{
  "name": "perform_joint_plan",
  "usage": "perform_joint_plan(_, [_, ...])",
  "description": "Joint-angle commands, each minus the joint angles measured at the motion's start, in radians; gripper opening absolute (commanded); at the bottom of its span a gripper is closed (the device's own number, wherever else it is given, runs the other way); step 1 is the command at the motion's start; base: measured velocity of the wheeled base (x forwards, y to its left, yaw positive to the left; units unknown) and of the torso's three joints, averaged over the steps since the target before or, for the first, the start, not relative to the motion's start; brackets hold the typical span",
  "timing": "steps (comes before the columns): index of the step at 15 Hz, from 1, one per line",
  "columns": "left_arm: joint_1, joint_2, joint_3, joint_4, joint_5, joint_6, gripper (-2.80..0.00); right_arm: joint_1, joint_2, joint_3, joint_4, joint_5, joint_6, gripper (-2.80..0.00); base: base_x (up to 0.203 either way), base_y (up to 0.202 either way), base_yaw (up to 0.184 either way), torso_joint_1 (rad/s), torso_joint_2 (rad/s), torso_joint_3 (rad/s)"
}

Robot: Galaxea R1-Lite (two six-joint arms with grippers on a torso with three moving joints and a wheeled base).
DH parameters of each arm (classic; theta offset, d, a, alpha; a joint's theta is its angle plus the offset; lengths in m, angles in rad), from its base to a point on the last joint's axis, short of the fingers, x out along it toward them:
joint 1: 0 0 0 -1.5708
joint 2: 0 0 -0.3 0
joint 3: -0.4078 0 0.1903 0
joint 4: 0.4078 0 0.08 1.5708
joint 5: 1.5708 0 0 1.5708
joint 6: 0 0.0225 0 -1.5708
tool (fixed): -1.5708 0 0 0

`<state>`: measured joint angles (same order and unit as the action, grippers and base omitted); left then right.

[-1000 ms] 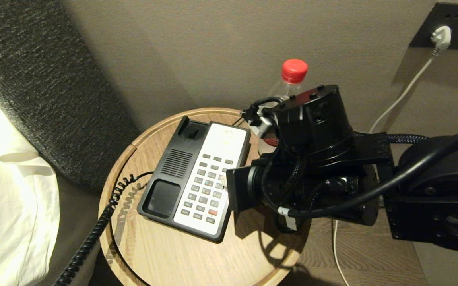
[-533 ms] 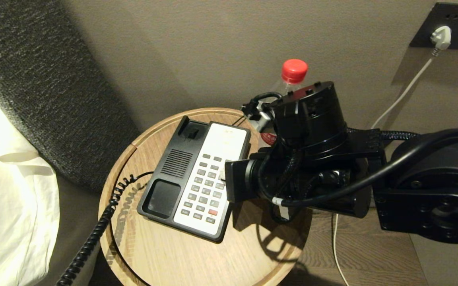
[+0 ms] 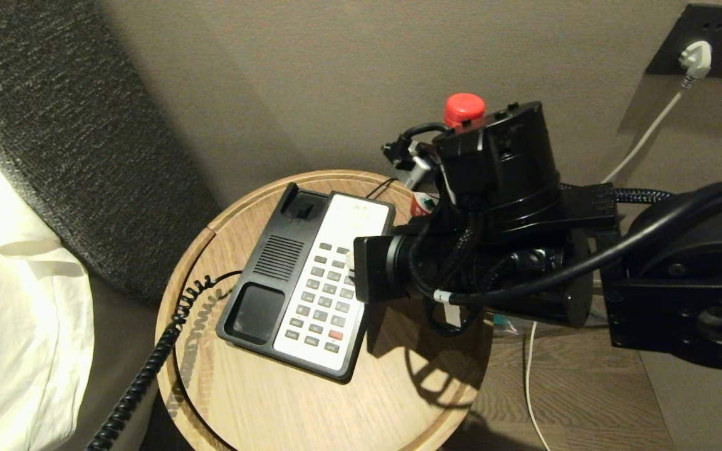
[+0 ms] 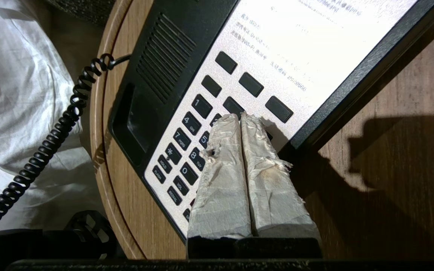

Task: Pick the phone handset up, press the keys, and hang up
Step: Dial the number

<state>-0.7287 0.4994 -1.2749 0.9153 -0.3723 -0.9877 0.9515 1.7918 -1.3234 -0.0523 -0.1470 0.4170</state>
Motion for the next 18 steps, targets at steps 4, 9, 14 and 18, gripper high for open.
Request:
perform_joint_plan(4, [0.004,0.001,0.0,0.005,-0.005,-0.005,-2.8,0.014,-0.019,0.006,0.015,0.024,0.08,-2.8,0.0,0.0,0.0,0.0,0.0,0.0])
perform_joint_plan(9, [0.003,-0.001,0.003,0.005,-0.005,-0.006,-2.8,0.027,0.001,0.001,0.056,0.066,0.132,-2.8,0.0,0.0,0.0,0.0,0.0,0.0])
perform_joint_plan(14, [0.005,-0.009,0.005,0.007,-0.005,-0.006,-2.8,0.026,0.025,0.0,0.057,0.055,0.12,-2.8,0.0,0.0,0.0,0.0,0.0,0.0])
perform_joint_plan(18, [0.004,-0.016,0.011,0.007,-0.005,-0.006,-2.8,0.024,0.026,0.002,0.058,0.055,0.091,-2.8,0.0,0.0,0.0,0.0,0.0,0.0])
